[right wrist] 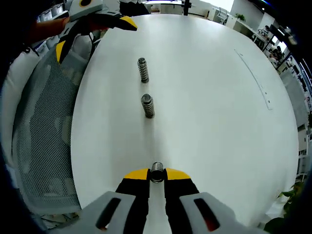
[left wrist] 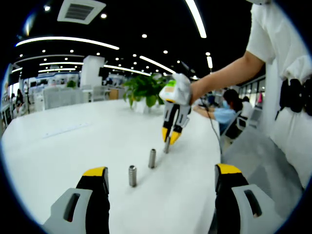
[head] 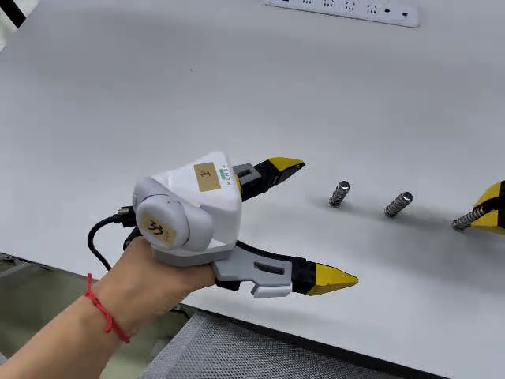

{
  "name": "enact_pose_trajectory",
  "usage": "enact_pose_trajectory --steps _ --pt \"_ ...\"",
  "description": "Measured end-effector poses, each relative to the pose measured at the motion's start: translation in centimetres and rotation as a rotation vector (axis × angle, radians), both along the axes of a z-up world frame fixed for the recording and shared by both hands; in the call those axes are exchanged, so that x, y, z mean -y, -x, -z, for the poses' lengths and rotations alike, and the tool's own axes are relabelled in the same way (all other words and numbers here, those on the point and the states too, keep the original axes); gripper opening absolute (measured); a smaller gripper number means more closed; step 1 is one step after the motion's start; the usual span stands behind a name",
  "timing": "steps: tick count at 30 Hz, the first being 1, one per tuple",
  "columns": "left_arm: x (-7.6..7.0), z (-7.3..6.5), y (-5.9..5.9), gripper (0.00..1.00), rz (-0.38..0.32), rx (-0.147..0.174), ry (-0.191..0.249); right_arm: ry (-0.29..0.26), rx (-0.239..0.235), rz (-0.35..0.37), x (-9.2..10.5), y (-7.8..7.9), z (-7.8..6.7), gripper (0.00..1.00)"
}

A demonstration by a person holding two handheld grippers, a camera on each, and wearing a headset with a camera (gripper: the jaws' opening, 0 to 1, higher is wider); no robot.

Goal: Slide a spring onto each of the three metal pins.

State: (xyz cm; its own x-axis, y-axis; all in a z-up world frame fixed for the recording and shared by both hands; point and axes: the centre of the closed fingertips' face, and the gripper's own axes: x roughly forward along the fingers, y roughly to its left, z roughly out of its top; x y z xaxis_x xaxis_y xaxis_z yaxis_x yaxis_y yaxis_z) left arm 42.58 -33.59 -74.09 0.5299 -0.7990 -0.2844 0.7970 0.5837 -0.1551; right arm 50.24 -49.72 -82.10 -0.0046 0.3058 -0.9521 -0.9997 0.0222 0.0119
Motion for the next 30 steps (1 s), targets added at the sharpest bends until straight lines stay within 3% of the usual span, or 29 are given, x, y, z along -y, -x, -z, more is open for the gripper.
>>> enact_pose_trajectory --steps 22,30 --pt "-0.2 -0.2 0.0 0.91 -0.003 0.004 -0.010 -0.007 0.001 0.011 -0.1 0.0 0.7 0.15" --pt "-0.2 -0.3 0.3 0.91 0.007 0.010 -0.026 -0.062 0.036 0.053 0.1 -0.2 -1.2 0.22"
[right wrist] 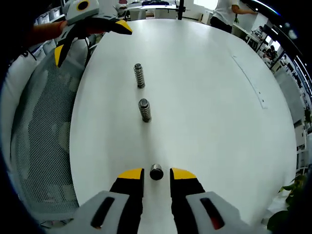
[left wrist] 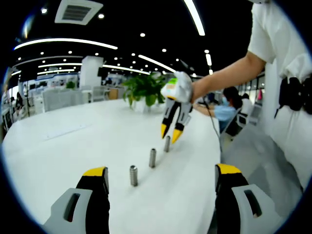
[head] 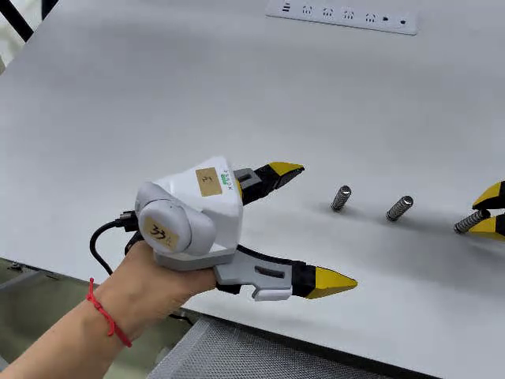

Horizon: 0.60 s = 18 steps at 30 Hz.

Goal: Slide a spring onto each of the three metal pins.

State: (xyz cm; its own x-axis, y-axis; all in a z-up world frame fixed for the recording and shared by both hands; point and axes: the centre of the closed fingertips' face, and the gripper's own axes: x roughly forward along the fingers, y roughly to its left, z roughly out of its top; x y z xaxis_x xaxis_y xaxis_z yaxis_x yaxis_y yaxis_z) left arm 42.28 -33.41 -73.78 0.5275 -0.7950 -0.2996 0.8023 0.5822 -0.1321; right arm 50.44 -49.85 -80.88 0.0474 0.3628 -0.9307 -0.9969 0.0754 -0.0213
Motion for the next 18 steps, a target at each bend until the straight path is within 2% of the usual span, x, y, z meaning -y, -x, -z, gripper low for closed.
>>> enact_pose_trajectory --steps 2,7,8,9,11,14,18 --pt "0.0 -0.2 0.1 0.91 0.005 -0.001 -0.004 -0.020 0.019 0.021 0.3 0.0 -1.0 0.23" --pt "-0.1 -0.4 0.3 0.92 0.021 0.005 -0.031 -0.147 0.042 0.131 0.8 0.3 -4.2 0.28" --pt "-0.2 -0.4 0.3 0.92 0.027 0.007 -0.039 -0.174 0.047 0.163 1.7 -0.4 -4.4 0.29" --pt "-0.2 -0.4 0.3 0.92 0.030 0.010 -0.045 -0.193 0.046 0.182 2.0 -0.4 -4.7 0.30" --pt "-0.3 -0.4 0.4 0.93 0.035 0.013 -0.051 -0.254 0.046 0.237 2.4 0.1 -5.9 0.33" --pt "-0.5 -0.4 0.5 0.93 0.039 0.011 -0.060 -0.321 0.055 0.277 3.3 1.1 -6.9 0.37" --pt "-0.9 -0.1 0.7 0.95 0.045 0.010 -0.088 -0.406 0.059 0.292 4.3 2.8 -6.9 0.50"
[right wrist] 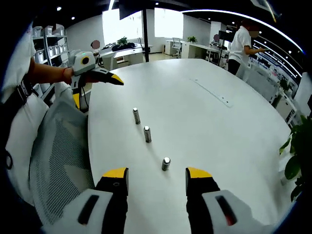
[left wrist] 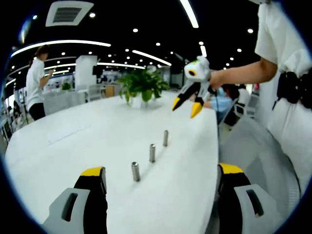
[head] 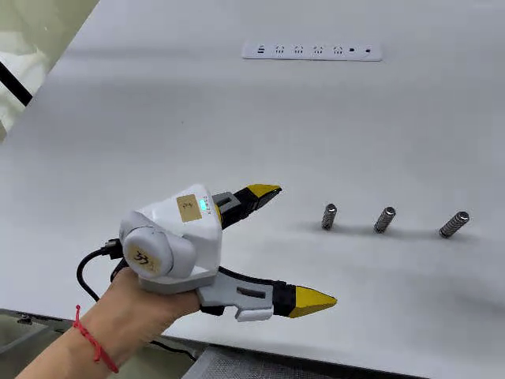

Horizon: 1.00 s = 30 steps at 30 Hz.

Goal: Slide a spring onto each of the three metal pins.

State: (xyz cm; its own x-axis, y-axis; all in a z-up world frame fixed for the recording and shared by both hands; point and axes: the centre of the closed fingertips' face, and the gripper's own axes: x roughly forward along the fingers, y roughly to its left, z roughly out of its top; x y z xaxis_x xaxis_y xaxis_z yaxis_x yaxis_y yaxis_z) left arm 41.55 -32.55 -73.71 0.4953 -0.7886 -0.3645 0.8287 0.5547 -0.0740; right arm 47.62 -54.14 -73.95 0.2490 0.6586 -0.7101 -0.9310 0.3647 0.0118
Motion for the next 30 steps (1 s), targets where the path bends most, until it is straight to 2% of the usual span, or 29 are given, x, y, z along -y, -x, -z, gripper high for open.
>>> enact_pose_trajectory --steps 5,11,15,19,30 --pt "-0.3 0.6 0.6 0.97 0.012 -0.010 -0.036 -0.107 0.019 0.043 1.2 1.9 0.8 0.66" --pt "-0.8 1.3 1.1 1.00 0.014 -0.025 -0.071 -0.189 0.030 0.069 1.1 3.8 1.4 0.83" --pt "-0.9 1.6 1.4 1.00 0.015 -0.029 -0.093 -0.221 0.030 0.077 0.6 4.7 1.6 0.90" --pt "-1.1 1.9 1.5 1.00 0.007 -0.033 -0.106 -0.239 0.040 0.086 0.7 4.8 2.0 0.96" --pt "-1.3 2.8 1.7 1.00 -0.010 -0.050 -0.130 -0.254 0.035 0.100 0.6 5.4 2.2 0.97"
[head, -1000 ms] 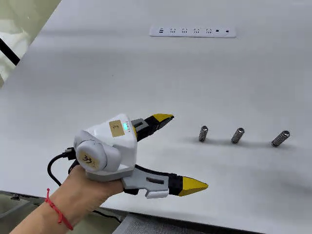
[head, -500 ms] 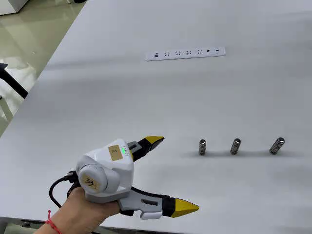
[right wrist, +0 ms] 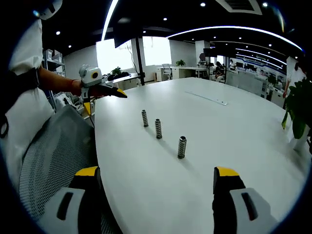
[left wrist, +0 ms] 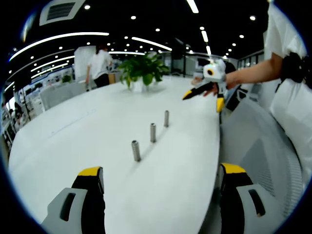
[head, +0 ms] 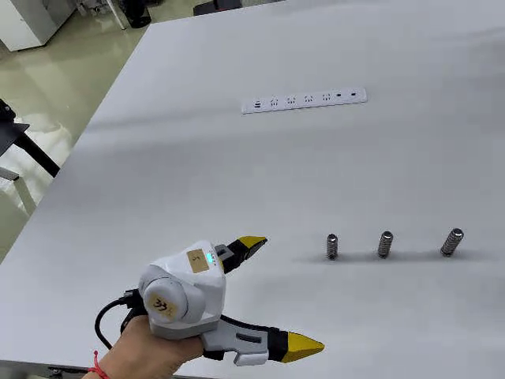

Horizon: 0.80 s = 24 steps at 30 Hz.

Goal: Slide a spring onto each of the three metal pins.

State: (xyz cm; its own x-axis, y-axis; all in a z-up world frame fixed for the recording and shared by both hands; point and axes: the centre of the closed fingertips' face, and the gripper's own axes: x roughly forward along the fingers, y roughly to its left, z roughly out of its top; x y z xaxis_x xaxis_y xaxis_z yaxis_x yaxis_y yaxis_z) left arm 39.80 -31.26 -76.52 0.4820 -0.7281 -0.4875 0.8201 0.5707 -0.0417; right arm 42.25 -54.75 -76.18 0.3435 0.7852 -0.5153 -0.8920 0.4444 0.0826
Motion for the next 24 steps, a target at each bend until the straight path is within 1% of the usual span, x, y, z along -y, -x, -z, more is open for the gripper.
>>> enact_pose_trajectory --steps 6,11,13,15,17,19,24 --pt "0.01 0.03 0.01 1.00 0.001 -0.001 -0.004 -0.004 0.008 -0.004 -0.20 -0.32 -0.40 0.96" --pt "0.05 -0.14 0.04 1.00 0.004 -0.001 -0.001 -0.001 0.006 -0.008 -0.09 -0.45 -0.40 0.96" --pt "0.14 -0.31 0.08 1.00 0.003 0.000 0.007 0.006 0.007 -0.013 -0.03 -0.47 -0.44 0.95" --pt "0.25 -0.16 0.21 1.00 0.012 -0.003 -0.001 0.000 0.013 -0.010 0.06 -0.64 -0.65 0.95" --pt "0.28 -0.18 0.17 1.00 0.015 -0.001 -0.004 -0.005 0.014 -0.006 0.10 -0.71 -0.73 0.95" --pt "0.27 -0.39 0.03 1.00 0.009 0.002 0.005 0.000 0.013 -0.010 0.15 -0.67 -0.65 0.95" --pt "0.34 -0.58 -0.07 1.00 0.015 0.007 0.005 0.004 0.014 -0.012 0.21 -0.71 -0.76 0.95"
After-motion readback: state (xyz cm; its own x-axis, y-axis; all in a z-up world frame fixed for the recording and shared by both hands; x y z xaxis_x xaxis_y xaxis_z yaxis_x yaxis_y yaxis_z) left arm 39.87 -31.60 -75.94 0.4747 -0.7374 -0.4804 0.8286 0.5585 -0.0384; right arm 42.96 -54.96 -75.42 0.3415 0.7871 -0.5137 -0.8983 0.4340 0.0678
